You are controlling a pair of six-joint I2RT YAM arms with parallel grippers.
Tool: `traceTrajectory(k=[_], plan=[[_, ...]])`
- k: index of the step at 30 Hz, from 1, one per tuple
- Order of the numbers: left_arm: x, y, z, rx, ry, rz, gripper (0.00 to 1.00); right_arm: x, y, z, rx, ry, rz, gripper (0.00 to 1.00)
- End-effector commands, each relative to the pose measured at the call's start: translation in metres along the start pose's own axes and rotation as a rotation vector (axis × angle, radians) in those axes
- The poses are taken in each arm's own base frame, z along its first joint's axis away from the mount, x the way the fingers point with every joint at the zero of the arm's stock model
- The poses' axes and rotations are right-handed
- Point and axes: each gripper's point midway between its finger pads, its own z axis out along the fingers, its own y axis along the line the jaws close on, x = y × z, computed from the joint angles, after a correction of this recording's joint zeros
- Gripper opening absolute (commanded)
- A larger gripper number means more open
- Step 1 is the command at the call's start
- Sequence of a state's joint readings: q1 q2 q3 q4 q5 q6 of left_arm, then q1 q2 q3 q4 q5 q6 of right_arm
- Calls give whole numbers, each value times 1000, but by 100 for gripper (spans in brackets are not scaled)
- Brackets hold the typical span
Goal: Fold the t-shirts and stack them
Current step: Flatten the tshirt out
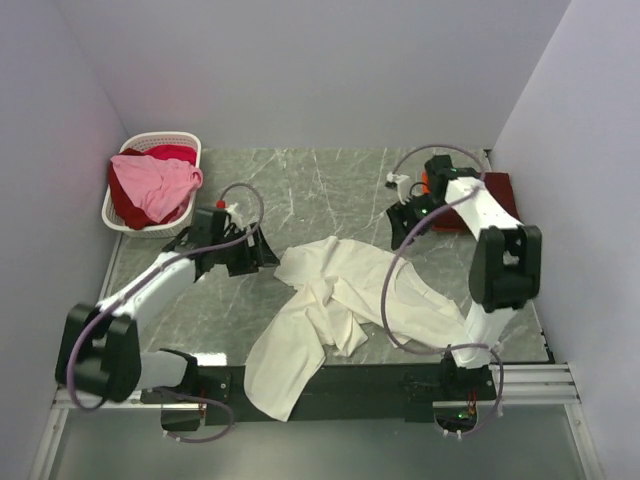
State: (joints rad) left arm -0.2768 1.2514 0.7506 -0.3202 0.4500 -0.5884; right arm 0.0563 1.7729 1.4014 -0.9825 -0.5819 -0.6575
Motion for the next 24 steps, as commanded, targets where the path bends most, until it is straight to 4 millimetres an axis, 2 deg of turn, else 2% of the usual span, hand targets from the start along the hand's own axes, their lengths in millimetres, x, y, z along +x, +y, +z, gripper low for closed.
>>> traceTrajectory(k=[1,3,5,10,14,18,19,21,24], plan=[[-44,-2,24,-117,-88,54,77,-30,-21,16,50,15,56,72],[-47,1,39,-149,-70,67,77,-34,-31,30,63,46,71,72],[-48,1,59,-148,-25,72,73,-34,-36,36,67,71,88,72],[-37,4,97,-189,84,107,70,-18,-43,54,79,147,101,72],[-29,11,109,-226,125,131,68,-7,-35,66,52,198,92,72],[-19,6,114,-197,166,135,59,-1,-24,80,27,237,79,68],[-18,4,115,-187,168,137,52,-1,-19,83,15,248,73,66],[-19,2,114,-179,167,137,47,1,-15,90,3,270,76,61],[-23,-2,112,-170,163,150,33,3,-9,98,-1,304,69,56]])
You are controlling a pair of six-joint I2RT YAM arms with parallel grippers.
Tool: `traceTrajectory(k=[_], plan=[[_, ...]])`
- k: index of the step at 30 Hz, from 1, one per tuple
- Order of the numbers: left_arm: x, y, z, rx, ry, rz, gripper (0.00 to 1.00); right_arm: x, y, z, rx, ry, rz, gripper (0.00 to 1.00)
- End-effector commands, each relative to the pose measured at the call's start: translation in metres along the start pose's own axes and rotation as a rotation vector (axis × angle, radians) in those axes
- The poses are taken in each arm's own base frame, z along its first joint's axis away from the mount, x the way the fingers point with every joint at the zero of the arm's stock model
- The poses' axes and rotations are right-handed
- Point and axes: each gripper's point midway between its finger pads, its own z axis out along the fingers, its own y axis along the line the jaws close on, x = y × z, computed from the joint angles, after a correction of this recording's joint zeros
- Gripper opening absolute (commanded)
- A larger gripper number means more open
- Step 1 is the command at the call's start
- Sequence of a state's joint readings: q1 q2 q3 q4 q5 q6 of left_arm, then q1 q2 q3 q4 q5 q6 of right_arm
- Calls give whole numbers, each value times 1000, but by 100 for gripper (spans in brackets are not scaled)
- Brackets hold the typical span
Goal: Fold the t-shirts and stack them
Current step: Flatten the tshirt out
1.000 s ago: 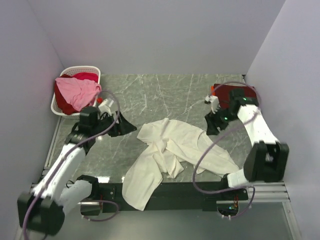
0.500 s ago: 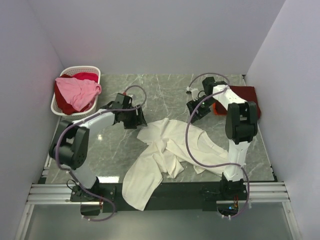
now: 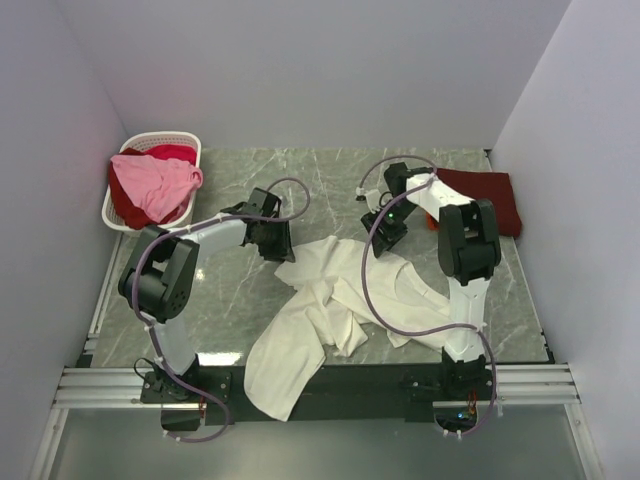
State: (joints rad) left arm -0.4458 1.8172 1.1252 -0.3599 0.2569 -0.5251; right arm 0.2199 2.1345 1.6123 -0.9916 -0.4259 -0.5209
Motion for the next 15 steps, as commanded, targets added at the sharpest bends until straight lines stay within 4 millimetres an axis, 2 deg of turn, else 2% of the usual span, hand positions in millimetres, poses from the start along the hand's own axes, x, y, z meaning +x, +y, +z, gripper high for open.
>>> traceTrajectory(k=[1,3,4,7,8,10,11,12,13,15], plan=[[-16,-17,-7,45,-27,45,25,4,8,11,0,55,-3,55],[-17,-19,-9,53,-23,58,20,3,11,14,4,68,-5,48],[-21,-22,-11,62,-33,65,13,1,11,14,9,64,-8,44],[-32,-26,-20,57,-71,85,1,-9,10,8,26,41,-8,24],[-37,-27,-24,53,-88,100,1,-14,10,2,39,26,-16,11],[-54,-34,-41,48,-143,127,1,-30,9,-15,70,-23,-37,0],[-63,-33,-48,21,-176,152,1,-38,10,-29,93,-55,-50,0],[-68,-32,-56,-1,-188,162,1,-55,10,-47,119,-109,-74,0],[-88,-42,-77,2,-254,180,1,-63,13,-60,131,-138,-88,0],[-110,-42,-101,-47,-329,217,1,-89,21,-105,192,-254,-135,0]])
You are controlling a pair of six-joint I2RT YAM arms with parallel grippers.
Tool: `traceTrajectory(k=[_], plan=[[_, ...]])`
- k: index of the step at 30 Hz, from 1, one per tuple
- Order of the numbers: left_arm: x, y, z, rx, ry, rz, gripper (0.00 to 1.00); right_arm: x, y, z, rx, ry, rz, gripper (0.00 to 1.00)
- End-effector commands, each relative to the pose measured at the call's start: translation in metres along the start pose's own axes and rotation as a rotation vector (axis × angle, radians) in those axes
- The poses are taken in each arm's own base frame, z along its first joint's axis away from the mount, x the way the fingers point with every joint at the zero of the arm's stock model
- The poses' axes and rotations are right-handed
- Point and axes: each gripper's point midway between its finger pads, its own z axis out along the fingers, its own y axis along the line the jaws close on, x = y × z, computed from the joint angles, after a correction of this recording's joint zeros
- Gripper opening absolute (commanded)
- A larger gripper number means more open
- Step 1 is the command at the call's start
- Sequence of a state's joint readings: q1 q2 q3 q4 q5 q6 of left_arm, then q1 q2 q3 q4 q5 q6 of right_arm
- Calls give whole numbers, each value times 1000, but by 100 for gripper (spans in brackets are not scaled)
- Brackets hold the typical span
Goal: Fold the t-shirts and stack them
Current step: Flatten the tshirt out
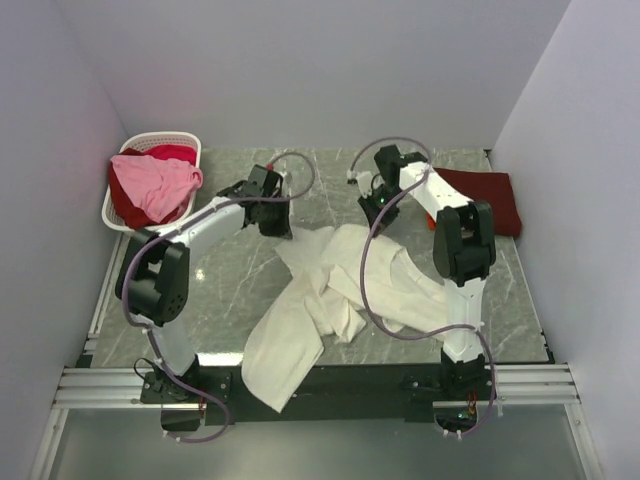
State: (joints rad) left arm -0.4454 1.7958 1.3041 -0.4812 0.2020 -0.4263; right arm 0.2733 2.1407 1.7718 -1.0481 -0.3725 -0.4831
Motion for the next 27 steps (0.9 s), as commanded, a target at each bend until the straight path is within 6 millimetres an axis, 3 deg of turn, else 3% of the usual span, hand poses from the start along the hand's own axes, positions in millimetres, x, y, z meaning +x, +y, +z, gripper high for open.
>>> traceTrajectory(k=[1,5,7,8,10,11,13,14,15,17,18,20,21,23,27], plan=[[-90,-18,-86,-43,-299,114,1,-61,6,-95,142,-250,-100,0],[-134,-27,-148,-75,-481,196,1,-91,22,-184,272,-458,-177,0],[-156,-30,-187,-113,-603,212,0,-98,27,-214,328,-532,-198,0],[-162,-32,-199,-118,-638,239,0,-97,34,-237,362,-584,-213,0],[-175,-40,-231,-120,-730,259,0,-97,36,-254,408,-637,-219,0],[-181,-44,-244,-118,-776,281,0,-94,45,-276,436,-690,-237,0],[-186,-53,-275,-99,-860,302,0,-91,49,-289,472,-749,-242,0],[-191,-57,-288,-95,-912,318,0,-84,61,-312,503,-807,-258,0],[-189,-60,-308,-87,-961,321,0,-79,62,-313,515,-817,-257,0],[-188,-64,-334,-76,-1034,335,0,-71,75,-344,569,-900,-285,0],[-186,-70,-361,-56,-1111,336,0,-69,81,-357,586,-929,-297,0],[-181,-78,-391,-19,-1189,336,0,-60,94,-381,614,-978,-323,0],[-177,-86,-423,18,-1276,336,0,-58,102,-396,625,-1010,-334,0],[-168,-98,-457,90,-1358,338,1,-48,119,-414,616,-1054,-356,0],[-135,-130,-538,290,-1527,388,1,-25,159,-457,615,-1184,-411,0]])
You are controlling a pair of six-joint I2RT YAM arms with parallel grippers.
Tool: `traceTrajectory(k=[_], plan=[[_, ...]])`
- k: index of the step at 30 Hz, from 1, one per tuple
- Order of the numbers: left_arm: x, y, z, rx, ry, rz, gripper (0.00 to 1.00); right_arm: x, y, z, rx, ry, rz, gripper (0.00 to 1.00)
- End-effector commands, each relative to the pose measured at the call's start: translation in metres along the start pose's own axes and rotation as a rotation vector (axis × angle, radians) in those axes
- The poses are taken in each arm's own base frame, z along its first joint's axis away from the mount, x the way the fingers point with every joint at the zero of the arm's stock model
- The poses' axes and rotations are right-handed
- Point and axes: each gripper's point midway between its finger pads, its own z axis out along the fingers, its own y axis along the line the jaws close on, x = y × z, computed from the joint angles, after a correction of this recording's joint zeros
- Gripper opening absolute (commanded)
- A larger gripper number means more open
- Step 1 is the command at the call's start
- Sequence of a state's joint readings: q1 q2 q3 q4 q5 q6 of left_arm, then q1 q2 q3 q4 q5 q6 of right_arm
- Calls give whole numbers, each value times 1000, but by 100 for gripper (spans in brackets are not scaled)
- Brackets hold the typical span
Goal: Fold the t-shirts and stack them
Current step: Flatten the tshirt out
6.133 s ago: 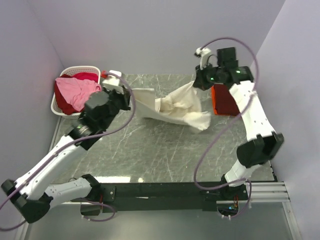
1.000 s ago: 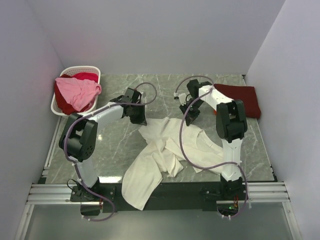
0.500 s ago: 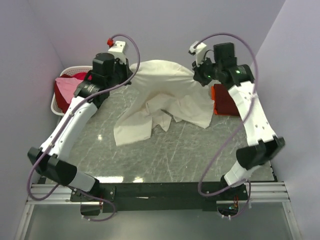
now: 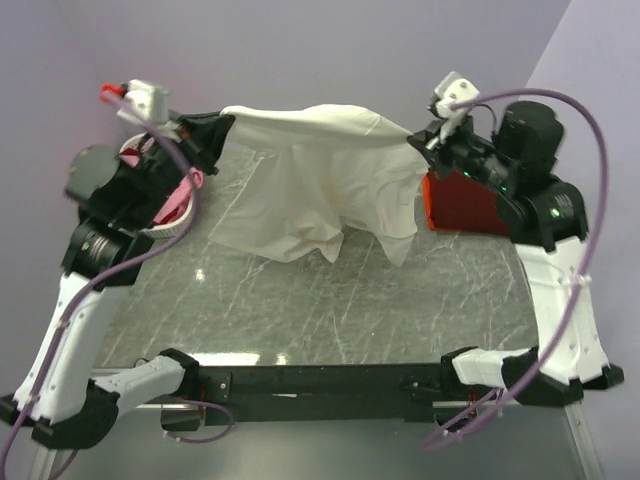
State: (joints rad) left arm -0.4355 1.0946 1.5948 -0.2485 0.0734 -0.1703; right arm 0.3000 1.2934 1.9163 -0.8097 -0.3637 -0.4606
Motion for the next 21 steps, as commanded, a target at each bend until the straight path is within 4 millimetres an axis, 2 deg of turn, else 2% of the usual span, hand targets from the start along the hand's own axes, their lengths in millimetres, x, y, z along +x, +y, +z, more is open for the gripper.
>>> traceTrajectory(k=[1,6,8,9,11,12,13,14,15,16,17,18,19,20,21], plan=[[-117,-18,-51,47,-357,6,1,-49,-16,-67,151,-136,-54,0],[-169,-50,-94,179,-487,-4,1,-99,-9,-137,219,-297,-101,0],[-181,-60,-105,231,-516,-9,1,-112,-6,-160,243,-346,-103,0],[-187,-63,-109,244,-530,-10,1,-123,-5,-175,260,-387,-109,0],[-195,-71,-112,283,-553,-12,1,-134,-3,-193,286,-435,-110,0],[-194,-70,-103,280,-540,-19,1,-137,-4,-198,297,-446,-108,0],[-192,-67,-96,272,-528,-25,1,-136,-9,-198,322,-443,-103,0],[-191,-62,-89,246,-524,-31,1,-131,-13,-190,330,-419,-96,0],[-169,-54,-66,213,-450,-46,1,-126,-18,-181,338,-396,-89,0],[-160,-46,-54,182,-427,-56,1,-122,-23,-173,352,-379,-93,0],[-150,-30,-41,99,-414,-68,1,-100,-32,-148,365,-303,-76,0],[-122,-15,-16,41,-351,-76,0,-91,-38,-136,380,-276,-72,0],[-107,-1,-2,-16,-330,-78,1,-88,-46,-127,406,-270,-84,0],[-80,12,15,-57,-275,-90,0,-60,-54,-99,416,-187,-69,0],[-49,21,39,-49,-204,-108,1,-50,-57,-86,413,-162,-67,0]])
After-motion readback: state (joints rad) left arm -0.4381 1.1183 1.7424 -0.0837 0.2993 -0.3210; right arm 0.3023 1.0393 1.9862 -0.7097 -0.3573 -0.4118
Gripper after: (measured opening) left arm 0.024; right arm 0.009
